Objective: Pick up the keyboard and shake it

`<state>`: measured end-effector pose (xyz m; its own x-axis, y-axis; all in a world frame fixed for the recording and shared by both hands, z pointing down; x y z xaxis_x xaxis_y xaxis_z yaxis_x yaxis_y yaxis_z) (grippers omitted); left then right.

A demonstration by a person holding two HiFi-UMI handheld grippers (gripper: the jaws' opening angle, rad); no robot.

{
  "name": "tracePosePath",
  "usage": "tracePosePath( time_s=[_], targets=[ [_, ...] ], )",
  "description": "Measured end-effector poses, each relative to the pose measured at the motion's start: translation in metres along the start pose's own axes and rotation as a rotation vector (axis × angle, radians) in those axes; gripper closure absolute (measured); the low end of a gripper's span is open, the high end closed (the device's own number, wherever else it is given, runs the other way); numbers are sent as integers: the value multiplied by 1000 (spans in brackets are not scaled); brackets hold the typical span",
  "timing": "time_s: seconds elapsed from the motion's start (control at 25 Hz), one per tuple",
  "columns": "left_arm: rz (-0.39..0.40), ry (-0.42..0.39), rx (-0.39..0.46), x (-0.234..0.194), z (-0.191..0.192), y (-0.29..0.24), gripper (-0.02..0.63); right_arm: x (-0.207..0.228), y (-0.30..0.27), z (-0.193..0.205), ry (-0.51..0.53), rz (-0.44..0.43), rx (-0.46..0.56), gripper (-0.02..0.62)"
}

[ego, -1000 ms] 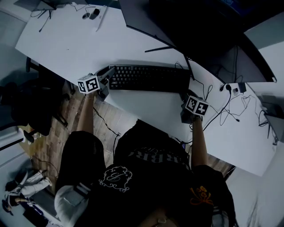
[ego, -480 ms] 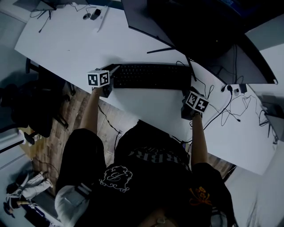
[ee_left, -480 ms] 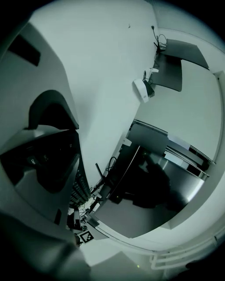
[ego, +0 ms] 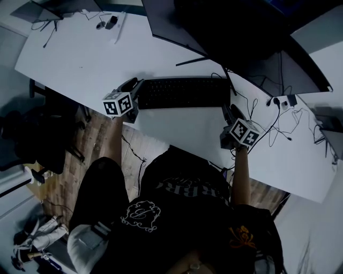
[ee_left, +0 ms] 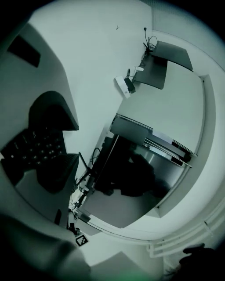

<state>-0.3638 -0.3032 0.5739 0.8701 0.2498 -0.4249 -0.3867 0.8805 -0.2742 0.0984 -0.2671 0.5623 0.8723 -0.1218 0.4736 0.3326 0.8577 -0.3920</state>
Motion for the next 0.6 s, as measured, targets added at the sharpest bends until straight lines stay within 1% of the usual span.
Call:
tracePosePath(
  time_s=[0.12, 0.32, 0.4, 0.6],
  targets=[
    [73, 0, 33, 21, -4, 6, 437, -15, 18, 7, -36, -52, 9, 405],
    [168, -39, 24, 58, 0, 11, 446, -48, 45, 3, -59, -94, 43, 442],
    [199, -25, 30, 77, 6, 14, 451, -58, 54, 4, -61, -117, 49, 461],
    [246, 12, 34, 123, 24, 32, 459, -75, 74, 15, -35, -189, 16, 463]
  ],
)
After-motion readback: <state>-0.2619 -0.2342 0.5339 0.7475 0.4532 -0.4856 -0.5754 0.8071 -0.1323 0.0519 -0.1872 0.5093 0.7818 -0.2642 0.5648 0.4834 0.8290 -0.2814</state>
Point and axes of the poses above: the fingertips, and each gripper's own axes: y backward along the fingers, x to its right, z out of its underside, the point moved 8 cm from there along y, backward along the fingers, and after that the axes turned 13 degrees about x, right-handed, at the moved point
